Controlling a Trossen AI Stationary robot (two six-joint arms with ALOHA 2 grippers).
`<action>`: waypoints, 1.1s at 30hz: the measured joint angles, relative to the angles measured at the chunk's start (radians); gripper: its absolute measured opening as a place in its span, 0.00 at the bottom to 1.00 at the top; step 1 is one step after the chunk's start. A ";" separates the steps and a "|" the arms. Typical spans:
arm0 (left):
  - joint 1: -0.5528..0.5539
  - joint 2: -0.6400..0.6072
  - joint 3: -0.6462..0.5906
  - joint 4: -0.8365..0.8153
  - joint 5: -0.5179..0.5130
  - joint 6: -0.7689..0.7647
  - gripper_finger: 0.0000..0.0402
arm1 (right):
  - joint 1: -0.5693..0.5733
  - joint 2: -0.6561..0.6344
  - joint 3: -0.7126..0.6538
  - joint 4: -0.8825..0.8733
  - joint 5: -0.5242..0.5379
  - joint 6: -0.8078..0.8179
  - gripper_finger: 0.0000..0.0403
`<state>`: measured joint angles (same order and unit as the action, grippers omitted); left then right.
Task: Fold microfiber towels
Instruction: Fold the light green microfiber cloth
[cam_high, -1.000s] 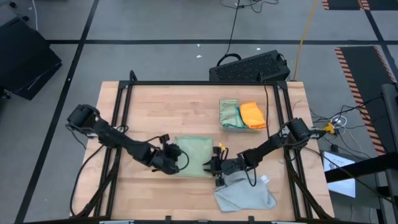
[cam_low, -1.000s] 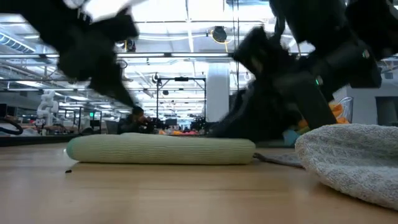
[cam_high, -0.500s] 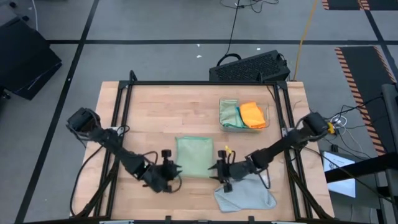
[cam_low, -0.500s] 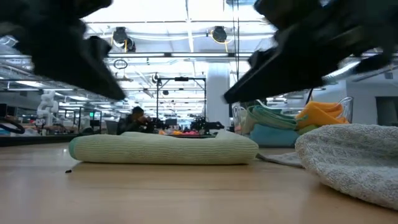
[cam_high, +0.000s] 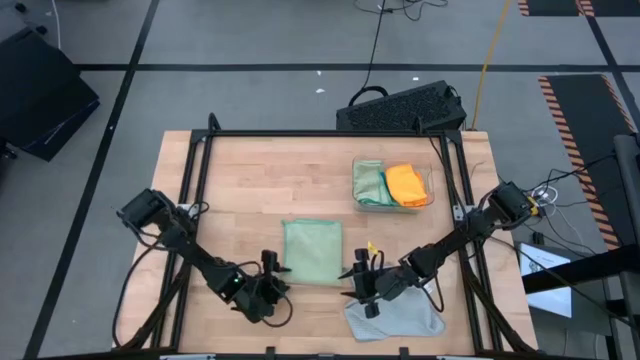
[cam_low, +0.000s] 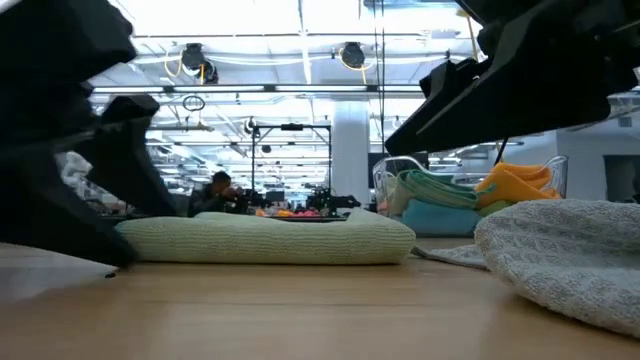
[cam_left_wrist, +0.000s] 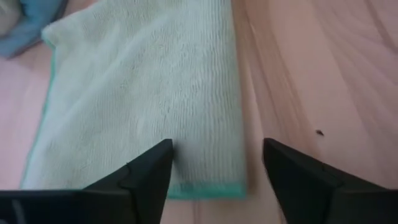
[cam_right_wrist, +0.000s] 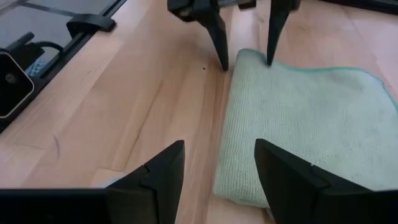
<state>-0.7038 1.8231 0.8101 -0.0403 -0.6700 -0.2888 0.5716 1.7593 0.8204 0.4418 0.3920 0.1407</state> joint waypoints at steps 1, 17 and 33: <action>0.013 0.004 0.002 0.002 0.015 -0.001 0.61 | 0.000 0.000 0.000 0.002 0.000 -0.002 0.46; 0.164 -0.140 -0.004 -0.031 0.279 -0.152 0.07 | 0.026 0.000 0.000 0.037 0.186 -0.025 0.53; 0.199 -0.320 -0.003 -0.057 0.475 -0.304 0.04 | 0.050 0.129 0.002 0.217 0.289 -0.211 0.66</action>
<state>-0.5046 1.5036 0.8074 -0.0969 -0.1950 -0.5929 0.6214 1.8887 0.8219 0.6591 0.6812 -0.0703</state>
